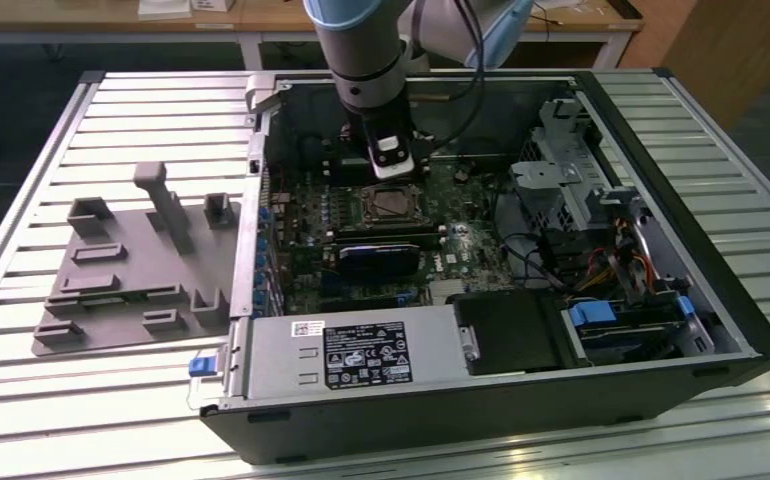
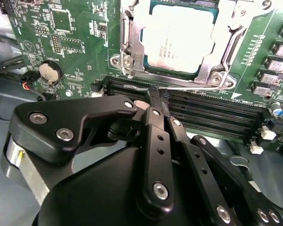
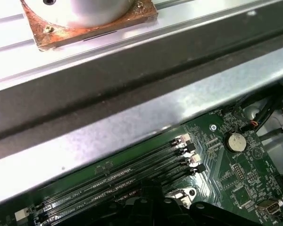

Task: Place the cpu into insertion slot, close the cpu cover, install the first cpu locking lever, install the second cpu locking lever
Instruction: 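Install the first cpu locking lever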

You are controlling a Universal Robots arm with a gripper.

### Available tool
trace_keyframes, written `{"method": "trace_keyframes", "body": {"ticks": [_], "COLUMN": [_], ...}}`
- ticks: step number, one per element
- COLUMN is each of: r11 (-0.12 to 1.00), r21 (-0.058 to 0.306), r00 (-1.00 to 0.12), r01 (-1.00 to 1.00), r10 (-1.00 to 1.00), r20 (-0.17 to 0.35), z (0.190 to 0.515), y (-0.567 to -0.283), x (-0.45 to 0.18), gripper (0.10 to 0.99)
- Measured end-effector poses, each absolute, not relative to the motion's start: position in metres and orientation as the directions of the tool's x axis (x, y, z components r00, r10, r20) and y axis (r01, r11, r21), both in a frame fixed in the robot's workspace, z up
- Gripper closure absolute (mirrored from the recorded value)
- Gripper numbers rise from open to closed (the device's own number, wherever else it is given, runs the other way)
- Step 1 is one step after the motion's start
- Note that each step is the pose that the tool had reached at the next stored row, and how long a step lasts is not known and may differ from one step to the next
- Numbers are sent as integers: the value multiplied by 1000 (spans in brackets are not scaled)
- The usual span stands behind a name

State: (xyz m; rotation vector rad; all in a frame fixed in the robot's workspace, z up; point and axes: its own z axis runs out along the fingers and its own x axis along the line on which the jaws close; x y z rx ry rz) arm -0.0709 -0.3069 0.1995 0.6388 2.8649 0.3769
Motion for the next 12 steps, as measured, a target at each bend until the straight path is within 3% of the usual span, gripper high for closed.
{"method": "trace_keyframes", "body": {"ticks": [12], "r11": [861], "r21": [267], "r00": [-869], "r01": [433], "r10": [477], "r20": [-130], "z": [196], "y": [-305], "x": [-72], "gripper": [984]}}
